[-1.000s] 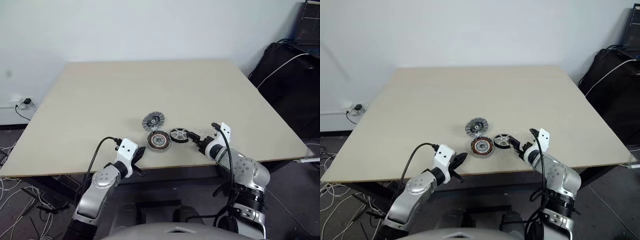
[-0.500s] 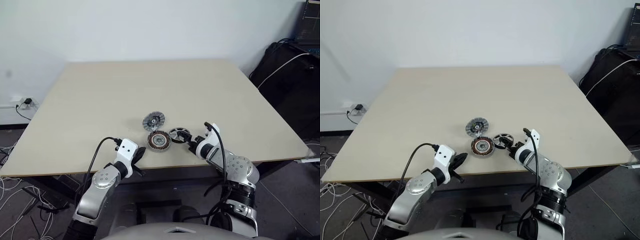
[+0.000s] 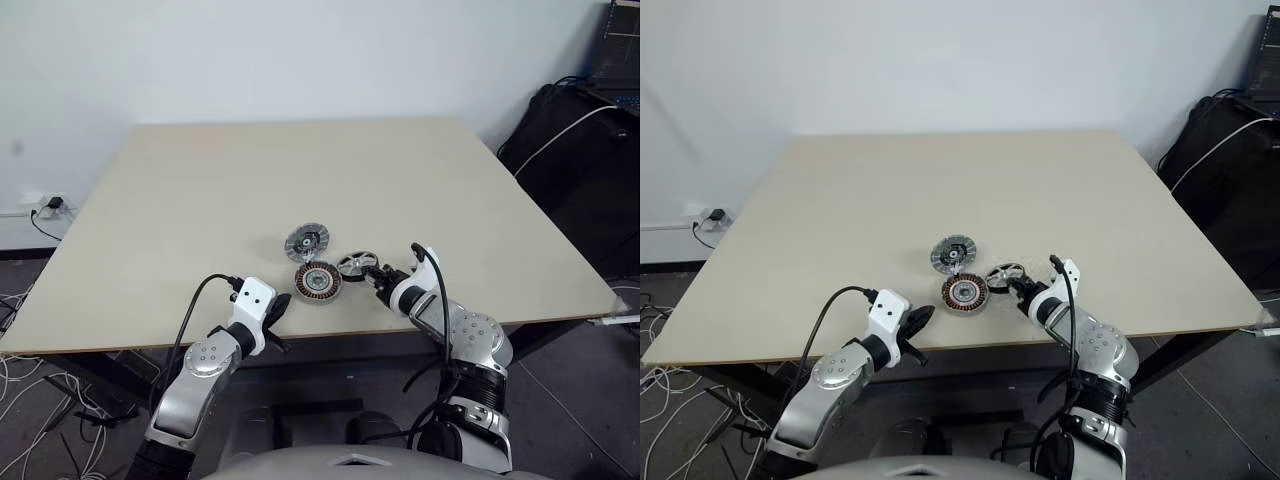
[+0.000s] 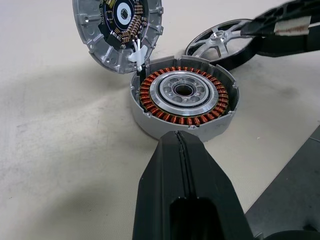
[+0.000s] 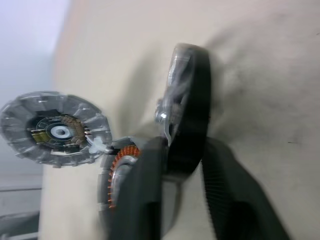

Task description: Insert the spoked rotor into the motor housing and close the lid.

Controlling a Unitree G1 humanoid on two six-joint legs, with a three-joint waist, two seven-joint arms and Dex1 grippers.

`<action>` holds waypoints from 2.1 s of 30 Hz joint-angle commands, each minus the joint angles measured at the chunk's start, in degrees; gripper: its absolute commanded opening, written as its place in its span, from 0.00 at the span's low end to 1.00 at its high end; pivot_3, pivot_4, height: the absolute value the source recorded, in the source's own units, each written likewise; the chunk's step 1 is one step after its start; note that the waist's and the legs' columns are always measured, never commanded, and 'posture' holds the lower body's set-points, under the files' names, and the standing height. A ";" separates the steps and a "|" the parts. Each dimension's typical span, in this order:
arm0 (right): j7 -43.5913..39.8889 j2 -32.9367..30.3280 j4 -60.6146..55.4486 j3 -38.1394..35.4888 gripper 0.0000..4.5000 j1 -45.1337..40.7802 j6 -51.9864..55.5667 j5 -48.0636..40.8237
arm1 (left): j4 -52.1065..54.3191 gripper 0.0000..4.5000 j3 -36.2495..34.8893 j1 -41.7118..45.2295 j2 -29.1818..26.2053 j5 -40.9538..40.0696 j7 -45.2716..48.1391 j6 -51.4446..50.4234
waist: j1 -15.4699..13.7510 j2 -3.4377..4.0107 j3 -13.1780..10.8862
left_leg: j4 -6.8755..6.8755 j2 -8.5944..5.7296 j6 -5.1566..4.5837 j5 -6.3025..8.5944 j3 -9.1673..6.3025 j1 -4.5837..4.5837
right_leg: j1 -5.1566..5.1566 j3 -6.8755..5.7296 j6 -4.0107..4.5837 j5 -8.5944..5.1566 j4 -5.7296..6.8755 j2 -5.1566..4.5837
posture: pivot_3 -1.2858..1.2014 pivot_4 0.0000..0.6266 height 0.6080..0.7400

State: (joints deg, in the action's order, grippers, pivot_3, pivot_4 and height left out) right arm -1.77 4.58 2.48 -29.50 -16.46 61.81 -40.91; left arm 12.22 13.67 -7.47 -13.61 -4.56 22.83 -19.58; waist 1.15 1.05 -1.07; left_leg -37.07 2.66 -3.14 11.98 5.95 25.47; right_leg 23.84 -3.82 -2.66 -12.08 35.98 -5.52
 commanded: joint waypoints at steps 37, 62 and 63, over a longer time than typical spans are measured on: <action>-7.23 2.39 -1.58 8.46 0.09 7.82 -2.61 -22.01 | 1.30 0.00 -1.08 -1.40 -0.75 0.22 -0.50 1.19 | 0.03 0.19 -0.07 | 0.06 0.00 -0.01 0.01 -0.02 0.07 | 0.08 0.01 0.00 0.00 -0.08 -0.02 | 0.52 0.00 1.00; -8.87 3.63 5.76 11.62 0.09 7.06 -3.81 -23.20 | 3.25 0.00 -1.24 -2.71 -0.85 0.21 -0.77 -0.16 | 0.04 0.20 -0.09 | 0.11 0.00 -0.01 0.02 -0.01 0.08 | 0.12 0.03 0.00 0.00 -0.09 -0.04 | 0.52 0.00 1.00; -9.02 3.60 6.19 11.73 0.09 6.93 -4.00 -23.06 | 3.44 0.00 -1.29 -2.77 -0.89 0.19 -0.78 -0.29 | 0.04 0.20 -0.09 | 0.11 0.00 -0.01 0.02 -0.01 0.08 | 0.12 0.03 0.00 -0.01 -0.09 -0.04 | 0.52 0.00 1.00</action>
State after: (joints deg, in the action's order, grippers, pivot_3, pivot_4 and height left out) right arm -9.56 3.73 9.08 -19.55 -8.78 58.72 -63.31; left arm 12.52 12.80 -10.47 -14.22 -4.57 22.45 -19.87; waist 1.19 1.26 -1.15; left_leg -36.96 2.66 -3.15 11.99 5.94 25.54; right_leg 23.96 -3.79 -2.66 -12.08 35.89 -5.55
